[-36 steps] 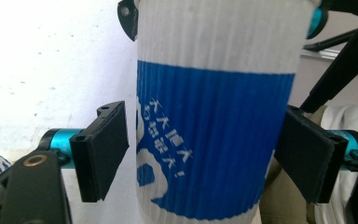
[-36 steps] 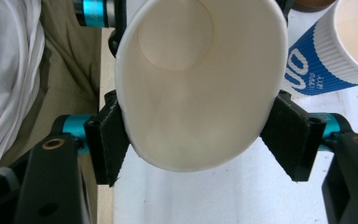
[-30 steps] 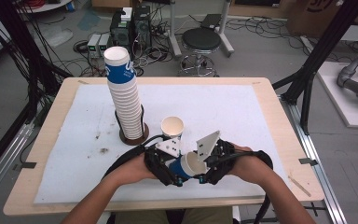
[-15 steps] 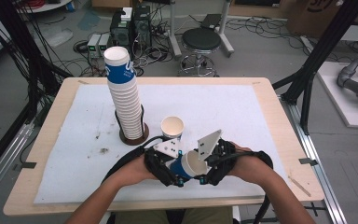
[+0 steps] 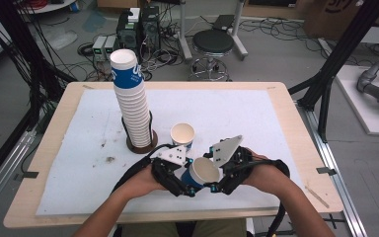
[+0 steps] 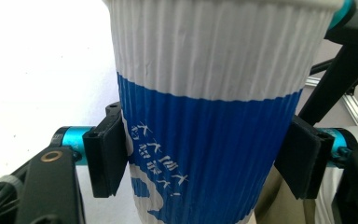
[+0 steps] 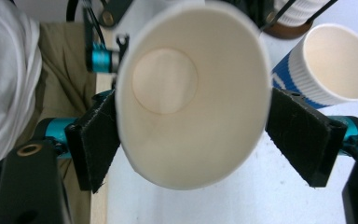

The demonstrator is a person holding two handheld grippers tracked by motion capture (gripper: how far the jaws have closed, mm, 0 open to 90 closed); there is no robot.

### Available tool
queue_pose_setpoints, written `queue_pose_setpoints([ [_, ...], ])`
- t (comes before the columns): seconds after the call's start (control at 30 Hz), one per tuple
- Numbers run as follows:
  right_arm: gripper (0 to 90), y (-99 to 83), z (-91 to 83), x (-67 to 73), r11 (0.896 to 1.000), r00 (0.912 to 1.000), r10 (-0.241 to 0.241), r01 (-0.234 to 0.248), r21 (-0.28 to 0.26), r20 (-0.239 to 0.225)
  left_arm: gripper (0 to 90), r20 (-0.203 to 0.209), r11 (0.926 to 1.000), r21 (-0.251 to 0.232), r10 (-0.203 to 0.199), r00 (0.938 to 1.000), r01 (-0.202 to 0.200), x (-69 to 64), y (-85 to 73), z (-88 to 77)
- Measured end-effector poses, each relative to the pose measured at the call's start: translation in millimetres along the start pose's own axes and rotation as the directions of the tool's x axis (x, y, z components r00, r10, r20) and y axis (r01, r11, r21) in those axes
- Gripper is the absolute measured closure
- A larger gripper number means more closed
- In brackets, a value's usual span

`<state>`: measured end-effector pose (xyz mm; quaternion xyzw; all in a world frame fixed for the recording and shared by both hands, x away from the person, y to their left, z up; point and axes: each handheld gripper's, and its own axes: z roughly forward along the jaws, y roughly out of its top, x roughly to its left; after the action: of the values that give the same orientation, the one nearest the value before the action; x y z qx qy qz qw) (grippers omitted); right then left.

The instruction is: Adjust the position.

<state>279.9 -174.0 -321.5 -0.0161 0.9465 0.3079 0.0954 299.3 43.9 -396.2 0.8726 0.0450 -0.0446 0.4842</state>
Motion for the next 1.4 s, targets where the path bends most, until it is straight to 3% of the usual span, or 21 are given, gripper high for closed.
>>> queue_pose_setpoints([
  [0.13, 20.1, -1.2, -8.1, -1.7, 0.999, 0.9997, 0.021, -0.02, -0.043, 0.013, 27.5, -0.021, 0.9996, -0.027, -0.006, 0.9998, 0.006, 0.9, -5.6, 0.3],
  [0.23, 20.1, -7.5, -14.3, -3.9, 0.994, 0.9972, 0.067, -0.063, -0.091, 0.033, 27.2, -0.043, 0.9981, -0.059, -0.019, 0.9989, 0.017, 1.3, -9.4, 0.3],
  [0.37, 20.1, -23.9, -21.7, -5.7, 0.971, 0.9831, 0.171, -0.157, -0.18, 0.065, 26.7, -0.074, 0.9913, -0.127, -0.046, 0.9962, 0.036, 2.4, -15.1, 0.0],
  [0.5, 20.1, -47.3, -28.3, -4.4, 0.925, 0.9487, 0.295, -0.255, -0.282, 0.113, 26.5, -0.106, 0.9819, -0.185, -0.059, 0.9926, 0.039, 3.5, -21.6, 1.0],
  [0.7, 20.1, -79.4, -33.4, 1.0, 0.864, 0.8883, 0.423, -0.337, -0.374, 0.178, 26.5, -0.137, 0.966, -0.257, -0.064, 0.9885, 0.027, 3.6, -29.0, 5.0],
  [0.8, 20.1, -93.9, -33.5, 2.7, 0.832, 0.8508, 0.486, -0.38, -0.403, 0.201, 26.5, -0.15, 0.9582, -0.286, -0.056, 0.9871, 0.011, 3.0, -31.8, 7.6],
  [0.9, 20.1, -107.1, -32.0, 5.0, 0.808, 0.8163, 0.533, -0.413, -0.42, 0.223, 26.5, -0.157, 0.9498, -0.313, -0.053, 0.9861, 0.001, 3.0, -35.2, 9.4],
  [1.03, 20.1, -121.1, -30.7, 7.8, 0.79, 0.7819, 0.569, -0.433, -0.434, 0.256, 26.5, -0.176, 0.9401, -0.341, -0.049, 0.9831, -0.014, 3.1, -38.6, 10.1],
  [1.13, 20.1, -130.4, -30.4, 9.7, 0.772, 0.7589, 0.592, -0.438, -0.46, 0.271, 26.5, -0.185, 0.9262, -0.377, -0.059, 0.981, -0.016, 3.7, -41.4, 9.5],
  [1.3, 20.1, -140.2, -28.5, 10.9, 0.758, 0.7377, 0.613, -0.449, -0.474, 0.282, 26.3, -0.212, 0.9186, -0.394, -0.057, 0.9756, -0.032, 4.1, -42.5, 9.0],
  [1.4, 20.1, -144.5, -26.7, 11.1, 0.752, 0.731, 0.621, -0.454, -0.478, 0.283, 26.3, -0.22, 0.9156, -0.401, -0.062, 0.9735, -0.032, 4.2, -42.3, 8.1],
])
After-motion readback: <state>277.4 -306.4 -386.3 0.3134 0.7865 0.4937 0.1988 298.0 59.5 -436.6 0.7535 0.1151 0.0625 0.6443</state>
